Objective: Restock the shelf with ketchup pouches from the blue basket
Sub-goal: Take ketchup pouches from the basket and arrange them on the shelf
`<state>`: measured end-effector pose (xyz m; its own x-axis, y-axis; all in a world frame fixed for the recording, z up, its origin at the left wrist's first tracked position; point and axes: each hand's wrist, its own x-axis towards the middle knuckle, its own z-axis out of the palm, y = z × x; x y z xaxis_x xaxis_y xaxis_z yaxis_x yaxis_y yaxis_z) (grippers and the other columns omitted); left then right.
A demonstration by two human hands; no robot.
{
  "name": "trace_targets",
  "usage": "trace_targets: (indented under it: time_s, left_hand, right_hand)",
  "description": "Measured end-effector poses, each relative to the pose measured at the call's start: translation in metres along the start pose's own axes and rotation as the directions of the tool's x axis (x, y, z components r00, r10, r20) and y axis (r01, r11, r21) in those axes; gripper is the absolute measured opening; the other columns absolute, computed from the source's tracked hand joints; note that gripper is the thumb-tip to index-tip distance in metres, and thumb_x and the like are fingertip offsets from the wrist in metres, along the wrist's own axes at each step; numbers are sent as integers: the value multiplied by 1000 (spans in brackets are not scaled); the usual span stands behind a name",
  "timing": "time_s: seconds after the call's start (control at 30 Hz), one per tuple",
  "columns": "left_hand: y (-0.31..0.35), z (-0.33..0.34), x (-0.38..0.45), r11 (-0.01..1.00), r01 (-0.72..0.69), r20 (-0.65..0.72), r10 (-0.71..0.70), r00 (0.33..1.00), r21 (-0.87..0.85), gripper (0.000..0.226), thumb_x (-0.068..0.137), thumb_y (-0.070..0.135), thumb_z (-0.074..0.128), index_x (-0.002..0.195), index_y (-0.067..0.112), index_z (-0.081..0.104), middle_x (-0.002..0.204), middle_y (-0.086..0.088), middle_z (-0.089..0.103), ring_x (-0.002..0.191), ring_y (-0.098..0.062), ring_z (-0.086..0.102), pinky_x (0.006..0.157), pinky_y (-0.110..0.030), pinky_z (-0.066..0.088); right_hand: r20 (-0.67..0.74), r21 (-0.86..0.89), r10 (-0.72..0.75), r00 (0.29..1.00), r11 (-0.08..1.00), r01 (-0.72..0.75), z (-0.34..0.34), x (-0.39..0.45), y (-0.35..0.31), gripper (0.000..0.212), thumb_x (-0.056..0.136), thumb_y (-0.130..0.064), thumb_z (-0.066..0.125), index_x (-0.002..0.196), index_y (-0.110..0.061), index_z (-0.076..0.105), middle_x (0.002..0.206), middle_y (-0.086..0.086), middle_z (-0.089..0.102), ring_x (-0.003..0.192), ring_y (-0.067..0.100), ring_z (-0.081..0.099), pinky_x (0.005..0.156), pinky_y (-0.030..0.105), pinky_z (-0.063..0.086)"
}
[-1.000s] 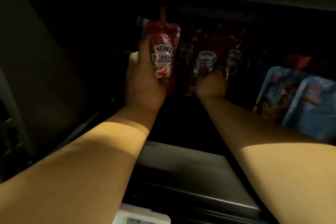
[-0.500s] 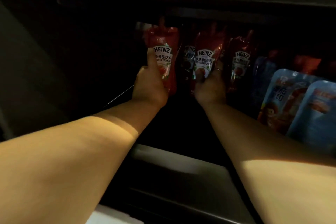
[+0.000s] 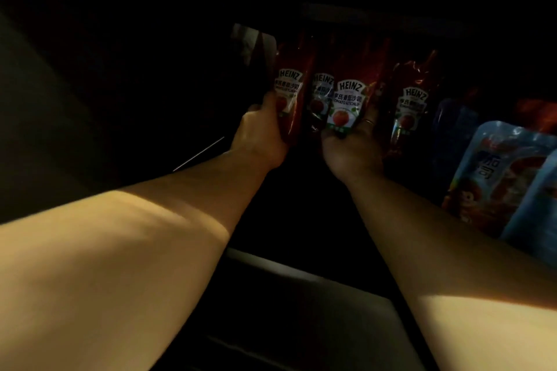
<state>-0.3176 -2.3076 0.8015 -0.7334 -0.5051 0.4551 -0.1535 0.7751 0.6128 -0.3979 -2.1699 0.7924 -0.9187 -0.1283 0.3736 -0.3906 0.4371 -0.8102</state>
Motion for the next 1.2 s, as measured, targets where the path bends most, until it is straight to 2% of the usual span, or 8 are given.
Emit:
trace_targets:
  time_s: [0.1, 0.17, 0.3, 0.47, 0.67, 0.87, 1.0, 1.2]
  left_hand:
    - [2, 1, 1, 999, -21, -46, 20, 999, -34, 76, 84, 24, 75, 146, 33, 32, 132, -17, 46, 109, -35, 58, 81, -37, 49]
    - [4, -1, -1, 999, -46, -43, 46, 998, 3, 75, 83, 22, 75, 144, 36, 35, 133, -17, 43, 110, -36, 58, 86, -40, 53]
    - [5, 1, -5, 998, -59, 38, 58, 998, 21, 77, 85, 21, 74, 148, 40, 35, 137, -17, 39, 112, -37, 58, 89, -38, 54]
    - [5, 1, -5, 998, -42, 7, 42, 999, 35, 60, 87, 22, 71, 141, 37, 49, 137, -14, 41, 114, -34, 57, 92, -37, 54]
    - [4, 2, -12, 998, -64, 50, 63, 997, 27, 39, 85, 18, 70, 122, 32, 68, 133, -9, 54, 114, -26, 59, 90, -34, 55]
    - [3, 3, -8, 999, -26, 33, 24, 999, 38, 36, 89, 17, 66, 122, 30, 69, 134, -12, 51, 114, -29, 59, 93, -34, 54]
    - [3, 1, -9, 999, 7, -28, -8, 1000, -39, 35, 89, 15, 67, 121, 29, 70, 136, -13, 45, 101, -21, 57, 83, -24, 46]
    - [2, 6, -3, 993, 47, -76, -56, 996, -109, 31, 91, 9, 63, 116, 23, 71, 119, -4, 67, 92, -16, 61, 72, -23, 48]
  right_hand:
    - [3, -28, -21, 1000, 999, 21, 2, -3, -2, 94, 91, -40, 64, 157, -36, -3, 152, 11, 39, 136, 34, 44, 106, 49, 46]
    - [32, -52, -53, 998, 997, 55, 3, -4, -4, 91, 93, -35, 64, 158, -37, -1, 153, 9, 40, 136, 31, 44, 109, 47, 45]
    - [117, -69, -118, 986, 989, 127, 7, 3, -4, 85, 95, -22, 66, 158, -33, 10, 144, 3, 52, 125, 21, 51, 97, 24, 31]
    - [92, -92, -119, 989, 988, 128, 8, 8, -2, 81, 89, -34, 74, 154, -27, 26, 143, 2, 55, 132, 27, 51, 101, 32, 39]
    - [96, -91, -99, 990, 990, 108, 5, 9, 0, 63, 85, -33, 79, 140, -17, 51, 134, 2, 63, 124, 23, 58, 87, 23, 39]
    - [116, -39, -60, 992, 997, 64, 6, 14, 1, 74, 81, -34, 82, 144, -17, 46, 140, 3, 59, 128, 25, 55, 90, 26, 38]
    - [107, -38, -61, 992, 997, 65, 6, 12, 4, 75, 76, -32, 85, 141, -23, 48, 134, 0, 62, 123, 22, 58, 88, 24, 41]
    - [146, -25, -45, 988, 998, 49, 9, 20, 5, 74, 77, -21, 84, 142, -22, 48, 135, 1, 61, 124, 22, 57, 90, 23, 39]
